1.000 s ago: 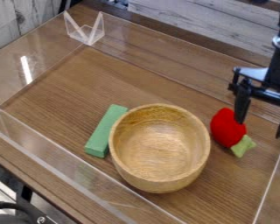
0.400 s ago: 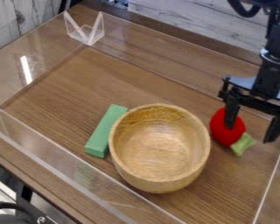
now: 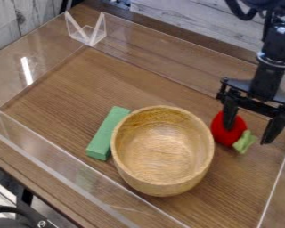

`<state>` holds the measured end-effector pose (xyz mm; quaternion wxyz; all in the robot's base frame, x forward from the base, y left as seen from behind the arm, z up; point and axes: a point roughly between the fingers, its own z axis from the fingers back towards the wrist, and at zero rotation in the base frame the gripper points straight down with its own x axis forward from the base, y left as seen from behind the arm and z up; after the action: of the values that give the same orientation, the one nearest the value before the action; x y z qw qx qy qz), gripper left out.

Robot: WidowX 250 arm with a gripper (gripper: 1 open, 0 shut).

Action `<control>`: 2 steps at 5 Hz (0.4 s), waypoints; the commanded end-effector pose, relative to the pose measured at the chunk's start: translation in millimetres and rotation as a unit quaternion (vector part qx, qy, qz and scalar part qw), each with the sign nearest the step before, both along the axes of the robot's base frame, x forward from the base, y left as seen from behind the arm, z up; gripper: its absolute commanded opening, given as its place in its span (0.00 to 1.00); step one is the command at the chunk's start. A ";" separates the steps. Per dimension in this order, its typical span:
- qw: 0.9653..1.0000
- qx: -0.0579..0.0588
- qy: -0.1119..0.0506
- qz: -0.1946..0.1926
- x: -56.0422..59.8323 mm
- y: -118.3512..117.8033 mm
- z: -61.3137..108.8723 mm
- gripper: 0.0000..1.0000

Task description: Move the red object to the left side of the table

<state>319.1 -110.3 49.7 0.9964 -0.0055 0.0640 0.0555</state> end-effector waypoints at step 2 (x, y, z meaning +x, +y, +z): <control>1.000 -0.002 -0.016 -0.002 17.7 0.1 6.7 1.00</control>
<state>327.1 -112.4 42.1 0.9961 -0.0014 0.0722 0.0508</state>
